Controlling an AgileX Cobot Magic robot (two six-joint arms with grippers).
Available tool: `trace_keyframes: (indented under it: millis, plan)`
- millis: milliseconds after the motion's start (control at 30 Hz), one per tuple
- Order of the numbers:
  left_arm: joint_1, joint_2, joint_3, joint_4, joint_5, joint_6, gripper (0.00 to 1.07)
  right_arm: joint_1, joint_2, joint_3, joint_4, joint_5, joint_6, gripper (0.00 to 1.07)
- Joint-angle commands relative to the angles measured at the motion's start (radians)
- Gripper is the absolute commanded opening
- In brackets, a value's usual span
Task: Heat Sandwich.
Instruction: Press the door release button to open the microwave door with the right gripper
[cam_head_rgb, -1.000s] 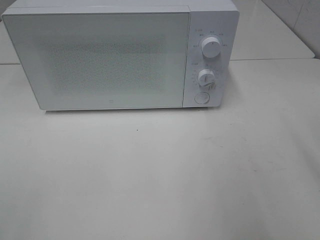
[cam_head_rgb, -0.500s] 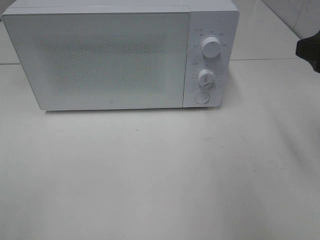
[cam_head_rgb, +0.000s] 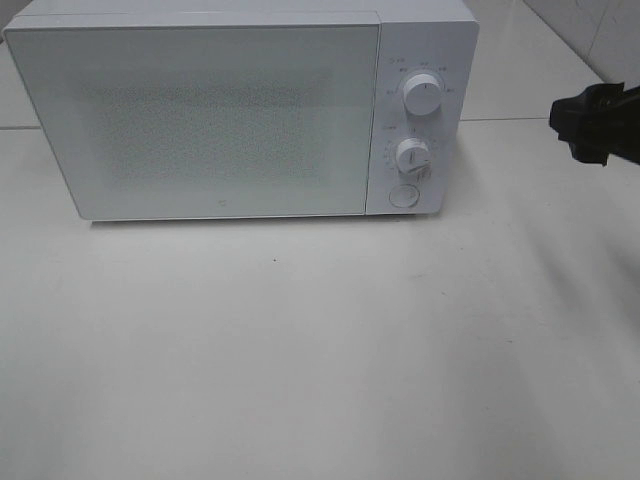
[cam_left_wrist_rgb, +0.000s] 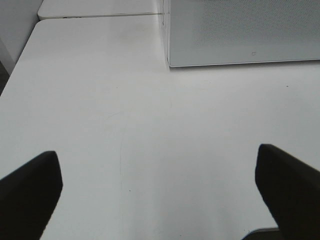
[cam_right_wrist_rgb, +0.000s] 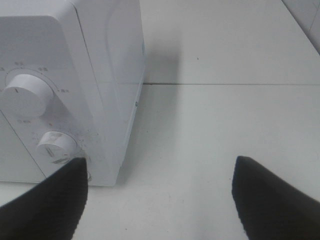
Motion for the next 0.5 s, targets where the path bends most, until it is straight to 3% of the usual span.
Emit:
trace_keyframes:
  millis: [33, 200, 500]
  plan:
    - [0.002, -0.025, 0.004, 0.001, -0.014, -0.005, 1.01, -0.002, 0.026, 0.044, 0.057, -0.107, -0.05, 0.76]
    - [0.002, -0.025, 0.004, 0.001, -0.014, -0.005, 1.01, 0.031, 0.065, 0.104, 0.138, -0.233, -0.114, 0.76]
    - [0.002, -0.025, 0.004, 0.001, -0.014, -0.005, 1.01, 0.181, 0.17, 0.164, 0.338, -0.451, -0.217, 0.76]
